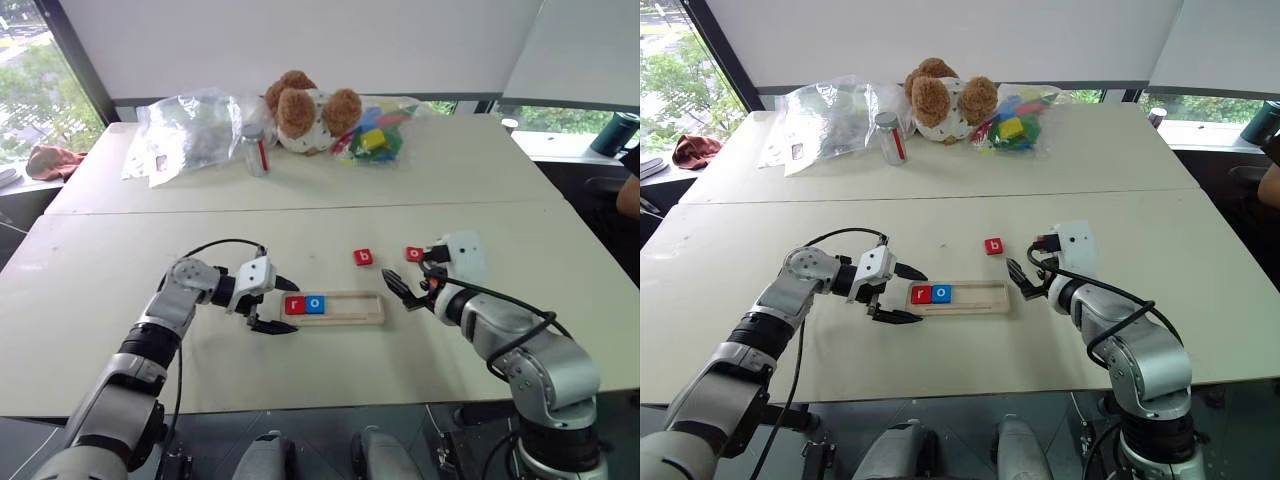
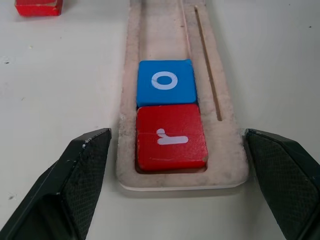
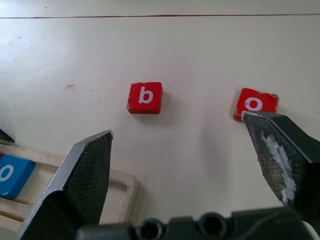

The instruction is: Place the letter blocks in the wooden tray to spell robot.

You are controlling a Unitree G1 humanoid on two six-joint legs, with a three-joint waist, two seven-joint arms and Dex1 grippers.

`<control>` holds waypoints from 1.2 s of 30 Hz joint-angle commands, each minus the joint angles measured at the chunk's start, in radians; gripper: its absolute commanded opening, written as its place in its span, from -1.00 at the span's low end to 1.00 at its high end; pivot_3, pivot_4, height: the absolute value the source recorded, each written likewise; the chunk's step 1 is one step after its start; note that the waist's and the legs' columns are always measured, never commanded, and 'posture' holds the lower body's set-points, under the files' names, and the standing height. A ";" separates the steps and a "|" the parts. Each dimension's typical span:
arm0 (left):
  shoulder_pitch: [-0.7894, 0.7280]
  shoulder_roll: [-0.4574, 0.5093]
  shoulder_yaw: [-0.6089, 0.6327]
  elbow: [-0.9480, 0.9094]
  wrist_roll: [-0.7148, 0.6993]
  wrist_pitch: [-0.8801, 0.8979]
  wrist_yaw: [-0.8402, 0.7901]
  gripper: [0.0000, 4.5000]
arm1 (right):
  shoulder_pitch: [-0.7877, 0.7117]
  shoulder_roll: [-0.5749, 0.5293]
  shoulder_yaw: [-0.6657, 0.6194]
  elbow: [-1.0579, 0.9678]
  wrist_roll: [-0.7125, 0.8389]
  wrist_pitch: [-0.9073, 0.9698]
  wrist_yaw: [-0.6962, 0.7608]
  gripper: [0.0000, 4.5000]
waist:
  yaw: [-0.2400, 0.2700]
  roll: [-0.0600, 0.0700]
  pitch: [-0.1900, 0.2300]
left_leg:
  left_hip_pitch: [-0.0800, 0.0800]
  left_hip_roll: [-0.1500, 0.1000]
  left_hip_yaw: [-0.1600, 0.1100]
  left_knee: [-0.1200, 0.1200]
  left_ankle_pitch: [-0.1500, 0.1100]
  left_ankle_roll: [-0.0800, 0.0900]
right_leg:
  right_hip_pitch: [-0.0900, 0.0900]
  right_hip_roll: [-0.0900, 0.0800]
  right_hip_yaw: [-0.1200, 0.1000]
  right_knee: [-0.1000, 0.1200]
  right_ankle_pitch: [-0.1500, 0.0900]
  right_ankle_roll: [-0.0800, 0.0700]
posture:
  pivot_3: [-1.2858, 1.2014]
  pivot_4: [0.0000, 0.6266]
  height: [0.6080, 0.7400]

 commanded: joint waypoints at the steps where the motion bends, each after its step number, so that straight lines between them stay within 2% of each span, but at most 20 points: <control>1: 0.033 0.068 0.067 -0.116 -0.055 0.067 0.000 0.99 | -0.079 0.040 0.052 0.077 -0.032 -0.038 -0.014 1.00 | -0.004 0.000 0.000 | 0.000 0.000 0.000 0.000 0.000 0.000 | 0.000 0.000 0.000 0.000 0.000 0.000 | 0.03 -0.52 1.00; 8: 0.130 0.247 0.170 -0.337 -0.110 0.215 0.023 0.99 | -0.201 0.138 0.123 0.316 -0.101 -0.108 -0.039 1.00 | -0.002 0.000 0.000 | 0.000 0.001 0.000 -0.001 0.000 0.000 | -0.003 -0.001 0.000 0.002 0.000 0.000 | 0.03 -0.52 1.00; 9: 0.149 0.264 0.206 -0.396 -0.153 0.282 0.045 0.99 | -0.214 0.156 0.118 0.343 -0.106 -0.106 -0.048 1.00 | 0.001 0.000 0.000 | -0.001 0.001 0.000 -0.001 0.000 0.000 | -0.003 -0.001 0.000 0.002 0.000 0.000 | 0.03 -0.52 1.00; 14: 0.251 0.305 0.367 -0.646 -0.334 0.544 0.152 0.99 | -0.233 0.185 0.111 0.403 -0.133 -0.100 -0.065 1.00 | 0.001 0.000 0.000 | -0.003 0.000 -0.001 -0.001 0.000 0.000 | -0.003 -0.004 0.001 0.000 0.000 0.000 | 0.03 -0.52 1.00; 23: 0.314 0.277 0.374 -0.796 -0.390 0.642 0.284 0.99 | -0.290 0.229 0.139 0.574 -0.186 -0.181 -0.054 1.00 | -0.004 0.001 0.000 | -0.001 0.000 0.000 -0.001 0.001 -0.001 | -0.003 -0.002 0.002 0.001 0.000 0.000 | 0.03 -0.52 1.00; 26: 0.323 0.276 0.357 -0.812 -0.383 0.638 0.303 1.00 | -0.294 0.242 0.143 0.608 -0.208 -0.212 -0.060 0.62 | -0.004 0.001 0.000 | -0.001 0.000 0.000 -0.001 0.001 -0.001 | -0.003 -0.002 0.002 0.001 0.000 0.000 | 0.03 -0.52 1.00; 31: 0.328 0.275 0.354 -0.824 -0.395 0.642 0.320 1.00 | -0.270 0.253 0.167 0.601 -0.233 -0.231 -0.049 -0.49 | -0.005 0.001 0.000 | -0.001 0.000 0.000 -0.002 0.001 -0.002 | -0.004 -0.002 0.002 0.001 0.000 0.000 | 0.03 -0.52 1.00; 36: 0.308 0.268 0.331 -0.845 -0.419 0.656 0.317 1.00 | -0.244 0.215 0.138 0.498 -0.253 -0.240 -0.053 -0.48 | -0.003 0.001 0.000 | -0.001 0.000 0.000 -0.002 0.001 -0.002 | -0.004 -0.003 0.002 0.001 0.000 0.000 | 0.03 -0.52 1.00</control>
